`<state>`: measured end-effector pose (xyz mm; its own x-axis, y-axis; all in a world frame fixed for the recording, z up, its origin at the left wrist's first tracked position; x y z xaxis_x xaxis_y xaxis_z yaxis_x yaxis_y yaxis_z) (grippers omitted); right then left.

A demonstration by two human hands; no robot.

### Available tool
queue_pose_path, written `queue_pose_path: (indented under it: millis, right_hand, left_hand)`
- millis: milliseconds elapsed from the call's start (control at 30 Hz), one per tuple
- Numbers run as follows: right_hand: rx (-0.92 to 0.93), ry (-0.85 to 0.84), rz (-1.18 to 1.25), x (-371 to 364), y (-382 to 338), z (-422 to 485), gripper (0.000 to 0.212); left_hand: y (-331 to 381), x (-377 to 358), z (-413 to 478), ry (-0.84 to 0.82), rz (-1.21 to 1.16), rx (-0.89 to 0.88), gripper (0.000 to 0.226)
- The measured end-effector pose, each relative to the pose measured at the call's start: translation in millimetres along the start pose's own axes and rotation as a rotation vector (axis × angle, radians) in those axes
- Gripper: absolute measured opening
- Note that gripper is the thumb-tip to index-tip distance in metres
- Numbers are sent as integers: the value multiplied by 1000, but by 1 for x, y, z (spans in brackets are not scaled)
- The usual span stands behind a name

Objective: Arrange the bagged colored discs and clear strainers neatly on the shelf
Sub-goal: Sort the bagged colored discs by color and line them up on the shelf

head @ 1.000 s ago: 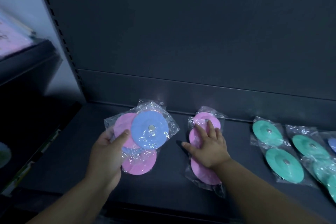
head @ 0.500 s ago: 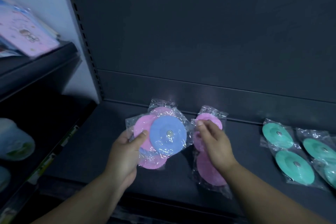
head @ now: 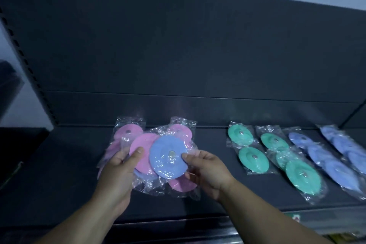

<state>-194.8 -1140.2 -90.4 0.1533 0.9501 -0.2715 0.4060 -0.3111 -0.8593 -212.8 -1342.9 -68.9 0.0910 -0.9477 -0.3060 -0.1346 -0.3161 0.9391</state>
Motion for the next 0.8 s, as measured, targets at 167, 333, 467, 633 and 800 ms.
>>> queue_pose_path:
  millis: [167,333,467,633,800]
  right_hand:
    - [26,58,103,65,-18,-18,11]
    - [52,105,288,159,-33,-44,17]
    - [82,94,252,242,-54,-72,15]
    - [113,258,235,396,-87,-96,14]
    - [126,466,5,512,-111,-100,21]
  left_hand:
    - [-8,-56,-9,-23,17,-1,10]
    - [-45,-146,-23,-120,43,57,13]
    - [-69,-231,-40,-132,13,33,11]
    - [-112,-332,-56,-110,-4,49,12]
    - [-134,-396,-68,-70,106,3,10]
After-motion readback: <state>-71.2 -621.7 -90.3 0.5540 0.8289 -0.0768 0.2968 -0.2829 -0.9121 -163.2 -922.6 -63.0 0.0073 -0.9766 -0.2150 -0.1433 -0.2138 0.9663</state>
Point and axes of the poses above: each hand's wrist, its own z-axis towards the middle knuckle, its own x-axis out of the back of the hand, y = z × x, the point moved 9 cm from there along z, towards the middle knuckle, and after that the axes turned 1 degree about -x, right-handed, at the moved point
